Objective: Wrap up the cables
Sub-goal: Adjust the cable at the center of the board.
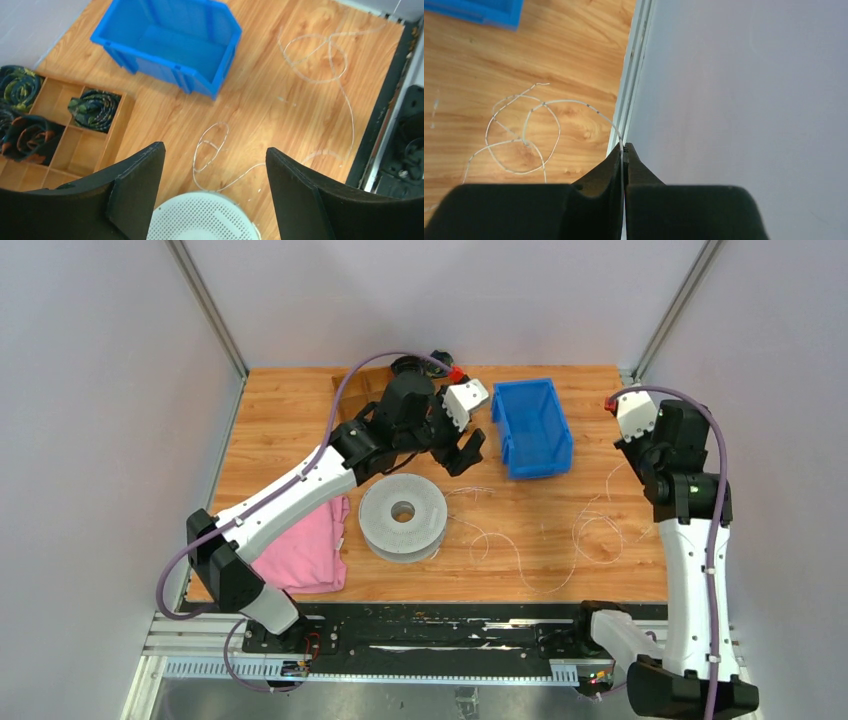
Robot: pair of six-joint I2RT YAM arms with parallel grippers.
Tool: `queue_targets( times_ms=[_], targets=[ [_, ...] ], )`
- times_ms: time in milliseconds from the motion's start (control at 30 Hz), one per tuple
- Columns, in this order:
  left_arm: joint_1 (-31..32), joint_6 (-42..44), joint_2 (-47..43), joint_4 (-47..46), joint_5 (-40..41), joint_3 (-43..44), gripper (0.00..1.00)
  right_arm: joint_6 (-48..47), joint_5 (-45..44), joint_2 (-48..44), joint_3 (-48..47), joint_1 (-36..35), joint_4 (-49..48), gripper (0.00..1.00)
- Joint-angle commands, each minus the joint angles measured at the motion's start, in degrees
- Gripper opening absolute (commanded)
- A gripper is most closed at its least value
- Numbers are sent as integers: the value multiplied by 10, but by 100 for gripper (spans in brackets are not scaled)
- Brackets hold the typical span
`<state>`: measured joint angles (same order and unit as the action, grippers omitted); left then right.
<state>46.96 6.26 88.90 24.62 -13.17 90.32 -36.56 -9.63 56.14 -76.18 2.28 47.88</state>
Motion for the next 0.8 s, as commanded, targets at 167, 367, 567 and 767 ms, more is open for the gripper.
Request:
queue_targets(
  times_ms=[167,367,567,767],
  targets=[
    [-1,63,-58,0,54,-67,80,-68,51,20,66,49,17,1],
    [-1,84,-77,2,76,-94,80,-79,43,55,130,114,17,1],
    [-2,98,-94,5,82,-110,81,-92,15,105,180,172,4,7],
    [-1,100,-114,-4,83,-130,81,-83,80,164,160,178,70,44]
  ],
)
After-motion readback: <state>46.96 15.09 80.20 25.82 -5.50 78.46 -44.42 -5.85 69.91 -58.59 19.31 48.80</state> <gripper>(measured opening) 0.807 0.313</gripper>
